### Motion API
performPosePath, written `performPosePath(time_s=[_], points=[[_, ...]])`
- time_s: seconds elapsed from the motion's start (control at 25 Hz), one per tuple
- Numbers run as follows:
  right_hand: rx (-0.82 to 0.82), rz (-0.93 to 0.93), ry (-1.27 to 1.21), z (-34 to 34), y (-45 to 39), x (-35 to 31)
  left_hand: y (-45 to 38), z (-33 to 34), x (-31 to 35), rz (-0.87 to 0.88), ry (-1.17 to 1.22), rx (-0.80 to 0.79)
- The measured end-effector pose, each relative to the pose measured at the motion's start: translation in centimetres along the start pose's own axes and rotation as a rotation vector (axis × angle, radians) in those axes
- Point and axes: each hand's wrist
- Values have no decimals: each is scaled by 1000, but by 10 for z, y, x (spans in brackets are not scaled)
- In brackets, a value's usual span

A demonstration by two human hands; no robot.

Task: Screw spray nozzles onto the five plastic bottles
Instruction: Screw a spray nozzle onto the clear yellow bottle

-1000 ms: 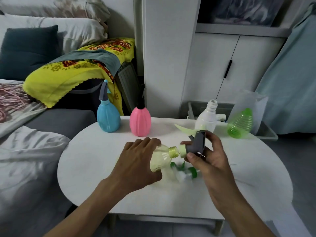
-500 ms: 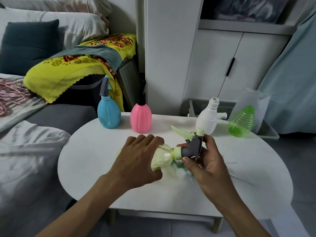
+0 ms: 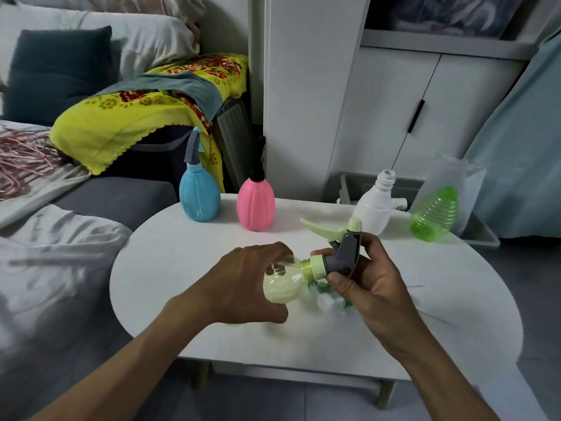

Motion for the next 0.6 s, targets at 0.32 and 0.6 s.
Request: performPosePath(time_s=[0.32, 0.6], points=[[144, -235, 627, 2, 5, -5, 2, -2, 0, 24, -102, 18], [70, -581, 1213, 5, 3, -1, 3, -8, 4, 49, -82, -103]])
Point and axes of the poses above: each hand's wrist, its own y-axis away from the middle knuckle, its own z-axis out of the palm, x = y × z, and after that the axes turned 2 degrees about -x, right-handed
